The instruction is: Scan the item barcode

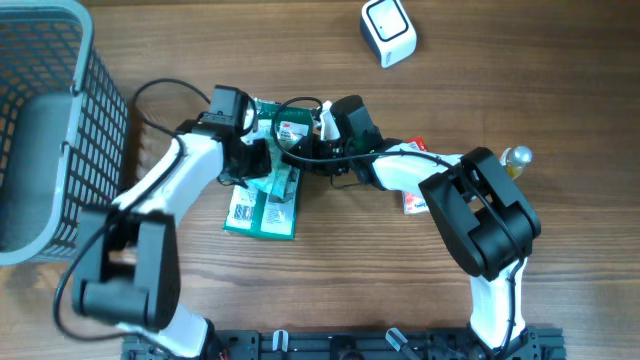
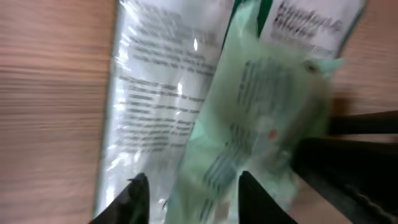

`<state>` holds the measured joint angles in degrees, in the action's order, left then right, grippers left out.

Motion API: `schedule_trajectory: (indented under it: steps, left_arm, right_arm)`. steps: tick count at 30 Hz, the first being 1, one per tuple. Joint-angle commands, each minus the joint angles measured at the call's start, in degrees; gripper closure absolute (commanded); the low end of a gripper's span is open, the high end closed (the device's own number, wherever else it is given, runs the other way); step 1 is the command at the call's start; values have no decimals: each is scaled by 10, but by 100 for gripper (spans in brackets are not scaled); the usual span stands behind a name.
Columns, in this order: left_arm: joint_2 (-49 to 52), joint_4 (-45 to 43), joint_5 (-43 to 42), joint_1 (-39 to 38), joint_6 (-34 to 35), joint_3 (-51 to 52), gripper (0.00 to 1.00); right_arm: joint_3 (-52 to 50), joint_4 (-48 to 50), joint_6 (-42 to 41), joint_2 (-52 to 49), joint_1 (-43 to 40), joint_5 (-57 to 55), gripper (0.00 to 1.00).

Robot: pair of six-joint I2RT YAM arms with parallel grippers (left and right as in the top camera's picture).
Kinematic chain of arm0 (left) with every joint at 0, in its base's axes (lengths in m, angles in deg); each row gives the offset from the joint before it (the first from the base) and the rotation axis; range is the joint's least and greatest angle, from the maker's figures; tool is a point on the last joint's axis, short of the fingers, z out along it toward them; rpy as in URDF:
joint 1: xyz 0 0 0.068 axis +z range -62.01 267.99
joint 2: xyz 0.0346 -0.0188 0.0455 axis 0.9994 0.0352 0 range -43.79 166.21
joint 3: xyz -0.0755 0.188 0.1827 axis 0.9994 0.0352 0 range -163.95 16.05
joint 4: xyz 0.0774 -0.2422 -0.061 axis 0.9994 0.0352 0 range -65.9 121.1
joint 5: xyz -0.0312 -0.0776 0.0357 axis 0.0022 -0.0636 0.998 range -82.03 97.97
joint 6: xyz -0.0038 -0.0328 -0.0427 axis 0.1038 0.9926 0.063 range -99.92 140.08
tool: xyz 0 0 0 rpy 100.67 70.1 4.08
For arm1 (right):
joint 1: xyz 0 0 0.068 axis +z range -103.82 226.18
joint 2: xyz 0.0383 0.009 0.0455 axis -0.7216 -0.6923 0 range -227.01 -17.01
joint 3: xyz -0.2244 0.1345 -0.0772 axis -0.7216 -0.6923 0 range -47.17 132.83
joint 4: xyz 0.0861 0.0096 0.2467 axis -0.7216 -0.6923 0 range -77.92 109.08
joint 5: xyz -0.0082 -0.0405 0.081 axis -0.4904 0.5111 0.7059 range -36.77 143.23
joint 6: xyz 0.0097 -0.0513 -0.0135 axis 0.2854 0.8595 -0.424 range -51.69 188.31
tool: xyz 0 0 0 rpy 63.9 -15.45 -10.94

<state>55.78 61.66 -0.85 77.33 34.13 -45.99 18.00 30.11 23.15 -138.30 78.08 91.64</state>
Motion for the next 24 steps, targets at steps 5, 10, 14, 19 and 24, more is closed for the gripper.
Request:
schedule_trajectory:
  steps: [5, 10, 14, 19, 24]
  left_arm:
    - [-117, 25, -58, 22, -2, -25, 76]
    - [-93, 19, -66, 22, -2, -25, 96]
    - [-49, 23, -136, 27, -12, -25, 96]
    - [-5, 38, -177, 43, -19, -25, 94]
    - [31, 47, -177, 66, -34, -25, 94]
  right_arm:
    - [0, -43, 32, 70, 4, 24, 63]
    - [0, -80, 34, 90, 1, 29, 80]
    - [0, -27, 39, 90, -12, 21, 96]
    - [0, 17, 45, 90, -12, -4, 96]
    - [0, 23, 45, 87, -12, -45, 96]
